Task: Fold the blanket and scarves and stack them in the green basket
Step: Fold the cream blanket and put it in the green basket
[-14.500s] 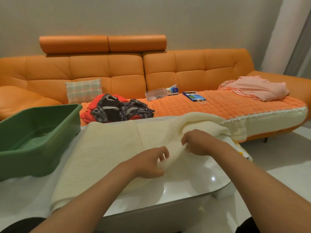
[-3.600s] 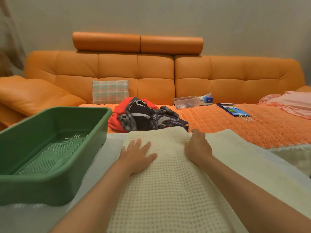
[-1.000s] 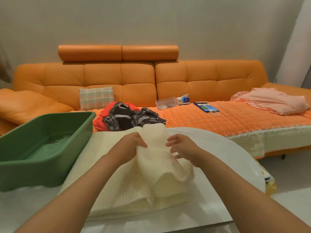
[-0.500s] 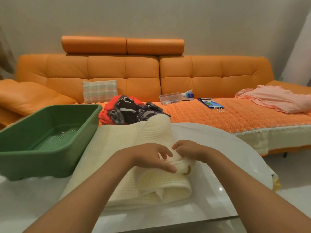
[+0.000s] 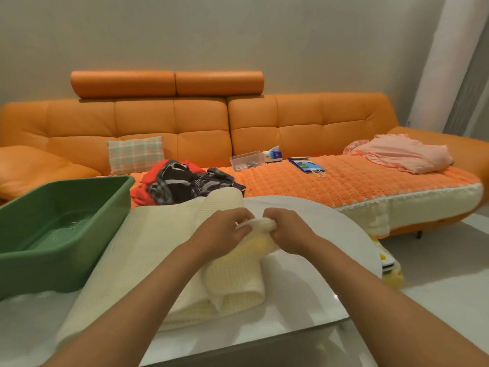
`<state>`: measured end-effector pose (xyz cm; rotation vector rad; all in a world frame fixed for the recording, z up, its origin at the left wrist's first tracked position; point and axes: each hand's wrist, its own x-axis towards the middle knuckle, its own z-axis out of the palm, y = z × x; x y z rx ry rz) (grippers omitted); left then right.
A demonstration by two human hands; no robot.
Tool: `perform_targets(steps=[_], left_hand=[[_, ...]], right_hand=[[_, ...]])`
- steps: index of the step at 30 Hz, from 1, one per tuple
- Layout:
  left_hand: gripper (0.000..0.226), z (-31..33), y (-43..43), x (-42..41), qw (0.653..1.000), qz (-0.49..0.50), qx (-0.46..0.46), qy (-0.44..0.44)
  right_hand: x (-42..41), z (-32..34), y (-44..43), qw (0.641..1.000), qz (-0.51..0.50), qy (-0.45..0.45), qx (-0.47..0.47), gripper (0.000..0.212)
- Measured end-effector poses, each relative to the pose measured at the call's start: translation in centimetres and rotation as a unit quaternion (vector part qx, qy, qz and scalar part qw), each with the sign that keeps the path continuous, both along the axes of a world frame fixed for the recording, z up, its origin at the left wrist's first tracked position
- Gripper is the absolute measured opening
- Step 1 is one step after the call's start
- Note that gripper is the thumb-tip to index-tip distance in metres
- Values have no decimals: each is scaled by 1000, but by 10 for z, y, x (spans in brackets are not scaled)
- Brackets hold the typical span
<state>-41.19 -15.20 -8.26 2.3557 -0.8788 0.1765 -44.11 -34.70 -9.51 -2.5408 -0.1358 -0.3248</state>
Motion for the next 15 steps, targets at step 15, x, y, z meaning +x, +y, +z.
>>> perform_targets(steps=[15], left_hand=[[64,-34,-85,4,986,-2,146,82]], right_hand=[[-27,-11,-129,954,-153,61,-249,20]])
